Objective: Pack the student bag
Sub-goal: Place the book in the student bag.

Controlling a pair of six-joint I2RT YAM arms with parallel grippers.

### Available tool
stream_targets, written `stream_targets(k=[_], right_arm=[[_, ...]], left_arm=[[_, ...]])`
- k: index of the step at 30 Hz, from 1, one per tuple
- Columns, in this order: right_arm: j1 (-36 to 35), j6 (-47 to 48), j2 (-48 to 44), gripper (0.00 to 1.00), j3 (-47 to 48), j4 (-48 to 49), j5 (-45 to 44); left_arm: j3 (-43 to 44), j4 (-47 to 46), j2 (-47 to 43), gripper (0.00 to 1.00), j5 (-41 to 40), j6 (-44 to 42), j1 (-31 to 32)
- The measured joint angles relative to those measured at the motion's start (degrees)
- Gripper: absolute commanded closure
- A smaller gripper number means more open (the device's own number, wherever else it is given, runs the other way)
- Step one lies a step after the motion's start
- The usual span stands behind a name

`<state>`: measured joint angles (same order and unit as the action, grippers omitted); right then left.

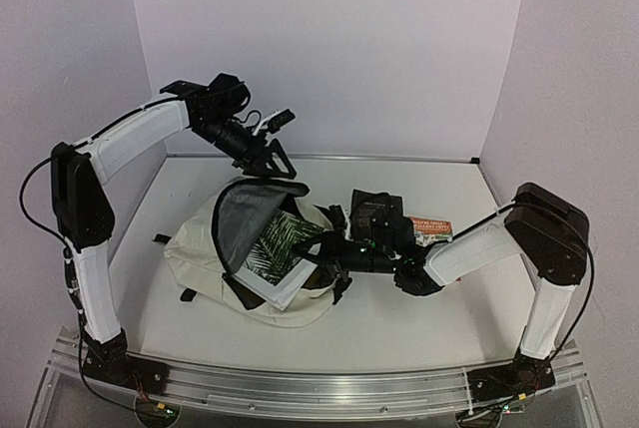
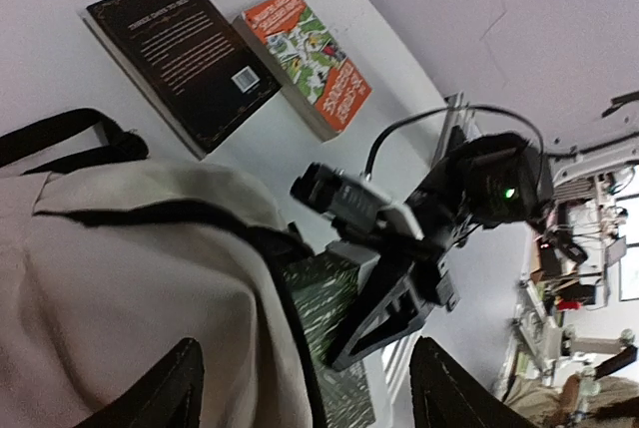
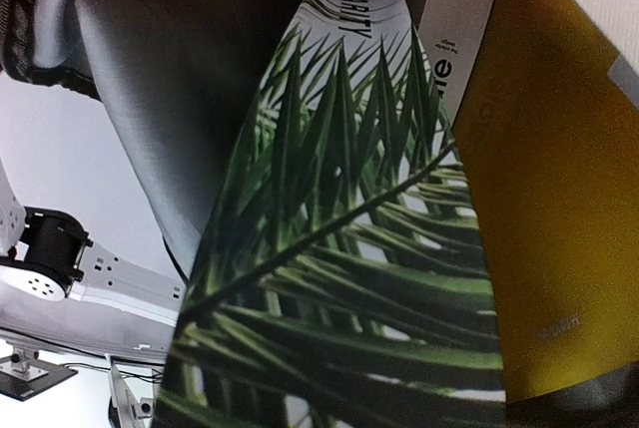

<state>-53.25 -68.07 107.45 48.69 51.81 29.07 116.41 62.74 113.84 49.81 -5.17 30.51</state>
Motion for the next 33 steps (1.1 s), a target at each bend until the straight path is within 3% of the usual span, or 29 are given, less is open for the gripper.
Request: stream_targets(k=[4,9,16,23,25,29,30,31,33], right_arm=[[-0.34,-1.78,0.25,0.74,-0.11,1.18,-0.33],[-0.42,-2.10,0.25,0.74,-0.11,1.16,-0.43],[-0.42,-1.85,0.27,0.74,-0.07,0.84,-0.43],[-0.44,-0.92,0.27,0.75,0.69,-0.26,-0.44],[-0.47,-0.55,0.27,0.74,0.82,-0.59,-0.52],[-0.48,0.38,0.23,0.74,0.83,-0.92,-0.69],[-0.48,0.56,0.15,0.74,0.83,-1.04,-0.75],[-0.48,0.67,-0.02,0.74,0.83,-1.33,-0.88],[-0.48,0.66,-0.92,0.73,0.81,-2.33,-1.32]], left_arm=[[-12.59,-4.81,-11.20,0.10,-8.84,3.63,0.28],[-24.43,-8.26,-25.95,0.03,-18.05,9.24,0.10],[-37.89,-12.37,-35.23,0.04,-22.46,18.94,0.12],[-45.19,-17.12,-35.93,0.13,-21.55,26.48,0.12],[-45.18,-17.83,-35.45,0.29,-21.56,27.52,0.12],[-45.19,-18.41,-34.66,0.84,-20.89,28.67,0.12],[-45.19,-18.78,-34.69,0.93,-20.53,29.12,0.12],[-45.10,-19.20,-34.82,0.99,-20.14,29.37,0.10],[-44.16,-18.87,-34.93,1.00,-20.23,29.47,0.10]])
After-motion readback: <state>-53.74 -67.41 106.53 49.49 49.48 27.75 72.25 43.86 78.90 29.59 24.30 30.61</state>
